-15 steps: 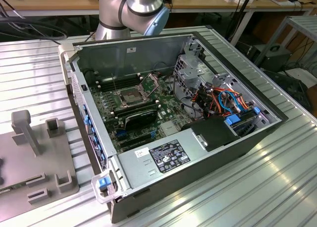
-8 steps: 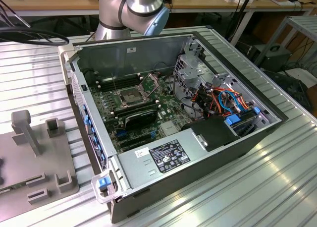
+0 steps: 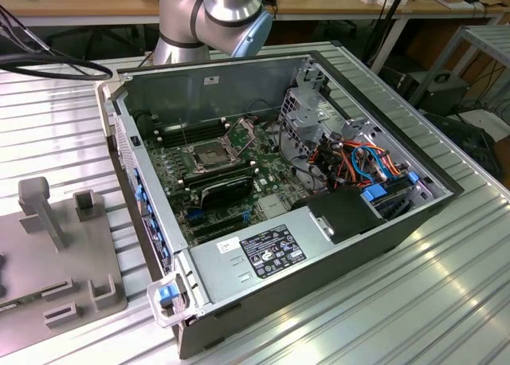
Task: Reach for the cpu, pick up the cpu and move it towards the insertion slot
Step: 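Pick up the cpu and move it towards the insertion slot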
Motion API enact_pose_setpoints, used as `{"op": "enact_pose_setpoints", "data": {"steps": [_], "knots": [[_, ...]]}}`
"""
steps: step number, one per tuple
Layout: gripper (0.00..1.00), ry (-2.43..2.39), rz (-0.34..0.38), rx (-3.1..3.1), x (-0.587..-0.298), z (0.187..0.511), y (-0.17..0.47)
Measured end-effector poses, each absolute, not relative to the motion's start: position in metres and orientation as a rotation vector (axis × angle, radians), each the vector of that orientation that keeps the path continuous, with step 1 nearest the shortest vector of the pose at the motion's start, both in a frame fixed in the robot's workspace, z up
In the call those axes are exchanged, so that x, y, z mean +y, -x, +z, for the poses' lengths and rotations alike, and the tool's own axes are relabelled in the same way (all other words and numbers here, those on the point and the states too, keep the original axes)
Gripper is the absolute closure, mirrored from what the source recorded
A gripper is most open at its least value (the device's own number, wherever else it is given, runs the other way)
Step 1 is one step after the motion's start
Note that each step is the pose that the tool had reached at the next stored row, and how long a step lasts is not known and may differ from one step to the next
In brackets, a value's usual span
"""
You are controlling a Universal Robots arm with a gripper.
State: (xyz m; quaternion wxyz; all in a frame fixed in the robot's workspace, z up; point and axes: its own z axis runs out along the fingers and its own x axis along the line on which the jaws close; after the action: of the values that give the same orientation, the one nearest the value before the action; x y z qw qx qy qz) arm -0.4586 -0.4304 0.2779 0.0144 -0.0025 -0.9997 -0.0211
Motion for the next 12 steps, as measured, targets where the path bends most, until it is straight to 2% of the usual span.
{"op": "enact_pose_setpoints", "data": {"steps": [12], "knots": [[0.28, 0.008, -0.064, -3.113, -0.440, 0.255, 0.453]]}}
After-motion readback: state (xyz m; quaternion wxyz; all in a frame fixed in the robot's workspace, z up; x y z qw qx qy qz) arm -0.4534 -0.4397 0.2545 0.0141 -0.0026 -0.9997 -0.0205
